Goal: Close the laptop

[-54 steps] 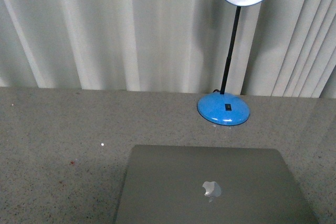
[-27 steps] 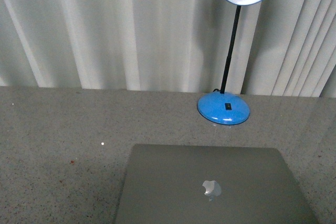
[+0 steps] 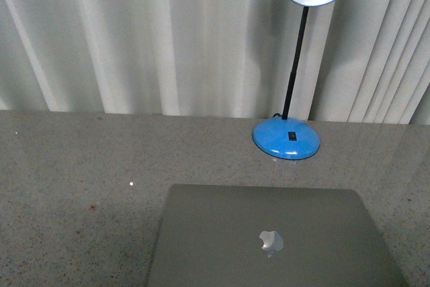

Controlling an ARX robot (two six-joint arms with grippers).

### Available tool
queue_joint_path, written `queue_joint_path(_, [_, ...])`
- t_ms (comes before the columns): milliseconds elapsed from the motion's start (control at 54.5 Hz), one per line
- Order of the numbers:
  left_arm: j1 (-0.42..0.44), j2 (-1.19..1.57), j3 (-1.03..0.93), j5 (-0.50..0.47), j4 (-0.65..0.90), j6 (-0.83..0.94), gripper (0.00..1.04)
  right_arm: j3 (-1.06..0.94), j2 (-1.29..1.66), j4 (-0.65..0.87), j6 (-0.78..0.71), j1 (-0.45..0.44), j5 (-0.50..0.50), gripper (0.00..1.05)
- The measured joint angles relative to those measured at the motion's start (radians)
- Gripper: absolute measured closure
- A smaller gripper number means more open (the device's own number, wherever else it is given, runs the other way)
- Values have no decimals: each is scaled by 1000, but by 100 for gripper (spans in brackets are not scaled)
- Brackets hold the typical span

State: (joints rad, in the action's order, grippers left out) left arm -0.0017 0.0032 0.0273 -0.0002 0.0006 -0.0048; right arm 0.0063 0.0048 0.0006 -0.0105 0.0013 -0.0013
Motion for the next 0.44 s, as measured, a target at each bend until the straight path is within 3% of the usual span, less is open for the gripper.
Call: queue_joint_path(440, [0, 0, 0, 0, 0, 0, 7, 0, 0, 0, 0, 0, 0, 7])
